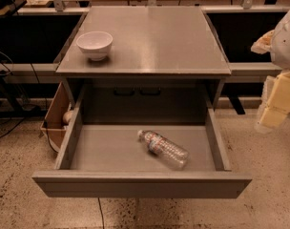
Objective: Pick water bottle from top drawer and place on counter
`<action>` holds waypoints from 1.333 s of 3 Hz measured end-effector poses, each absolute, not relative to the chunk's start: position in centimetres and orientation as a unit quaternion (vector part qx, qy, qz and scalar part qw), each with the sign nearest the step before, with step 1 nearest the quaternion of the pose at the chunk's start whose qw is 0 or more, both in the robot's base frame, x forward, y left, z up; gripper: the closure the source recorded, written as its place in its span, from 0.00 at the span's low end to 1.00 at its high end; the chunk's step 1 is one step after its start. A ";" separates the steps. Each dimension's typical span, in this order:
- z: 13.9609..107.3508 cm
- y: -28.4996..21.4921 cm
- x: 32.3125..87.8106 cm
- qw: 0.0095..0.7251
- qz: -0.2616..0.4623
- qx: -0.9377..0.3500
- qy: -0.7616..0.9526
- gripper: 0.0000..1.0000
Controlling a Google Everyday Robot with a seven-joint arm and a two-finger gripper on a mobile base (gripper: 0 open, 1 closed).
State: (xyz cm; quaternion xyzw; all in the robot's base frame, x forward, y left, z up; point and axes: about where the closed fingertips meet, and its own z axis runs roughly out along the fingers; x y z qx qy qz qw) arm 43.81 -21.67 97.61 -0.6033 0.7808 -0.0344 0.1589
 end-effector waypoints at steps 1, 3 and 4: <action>97.7 -21.6 43.9 0.161 -0.035 -0.603 0.781 0.00; 92.9 -19.8 47.6 0.174 -0.004 -0.597 0.783 0.00; 88.1 -18.0 50.2 0.175 0.021 -0.594 0.785 0.00</action>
Offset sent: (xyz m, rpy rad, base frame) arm 0.0381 0.0155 -0.0365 0.0676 0.0049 -0.0075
